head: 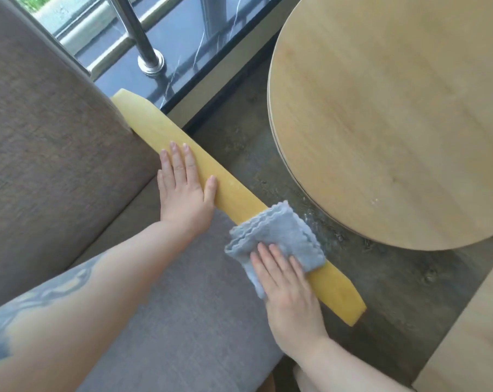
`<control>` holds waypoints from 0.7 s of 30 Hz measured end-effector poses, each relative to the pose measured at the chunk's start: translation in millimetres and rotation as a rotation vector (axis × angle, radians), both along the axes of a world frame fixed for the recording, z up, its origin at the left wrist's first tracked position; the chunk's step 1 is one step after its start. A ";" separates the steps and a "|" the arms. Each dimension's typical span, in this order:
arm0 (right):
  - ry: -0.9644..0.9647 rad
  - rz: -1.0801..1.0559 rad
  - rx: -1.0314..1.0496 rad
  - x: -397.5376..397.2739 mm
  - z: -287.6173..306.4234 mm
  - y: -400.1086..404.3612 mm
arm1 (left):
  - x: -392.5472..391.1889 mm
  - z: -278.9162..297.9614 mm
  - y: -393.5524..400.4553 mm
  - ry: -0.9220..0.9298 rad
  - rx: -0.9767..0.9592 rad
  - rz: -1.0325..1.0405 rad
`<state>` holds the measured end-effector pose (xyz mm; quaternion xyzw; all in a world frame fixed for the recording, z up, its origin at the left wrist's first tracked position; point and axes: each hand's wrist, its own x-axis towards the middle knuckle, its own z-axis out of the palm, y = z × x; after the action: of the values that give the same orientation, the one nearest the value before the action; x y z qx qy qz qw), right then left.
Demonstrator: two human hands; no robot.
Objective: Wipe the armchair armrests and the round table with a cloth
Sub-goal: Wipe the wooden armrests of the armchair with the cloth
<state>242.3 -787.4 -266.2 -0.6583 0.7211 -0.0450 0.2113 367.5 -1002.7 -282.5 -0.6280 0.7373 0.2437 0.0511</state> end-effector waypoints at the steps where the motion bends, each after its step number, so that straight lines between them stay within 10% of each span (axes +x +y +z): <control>1: -0.007 0.045 -0.001 7.7 -2.8 -9.4 | -3.3 -1.3 3.6 -0.002 -0.009 0.007; 21: 0.029 -0.524 0.022 -30.0 1.9 26.5 | -13.9 7.8 48.1 -0.029 0.040 -0.178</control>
<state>212.3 -761.0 -264.3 -0.4476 0.8703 -0.0809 0.1891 353.6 -954.7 -274.7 -0.5623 0.7844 0.2437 0.0958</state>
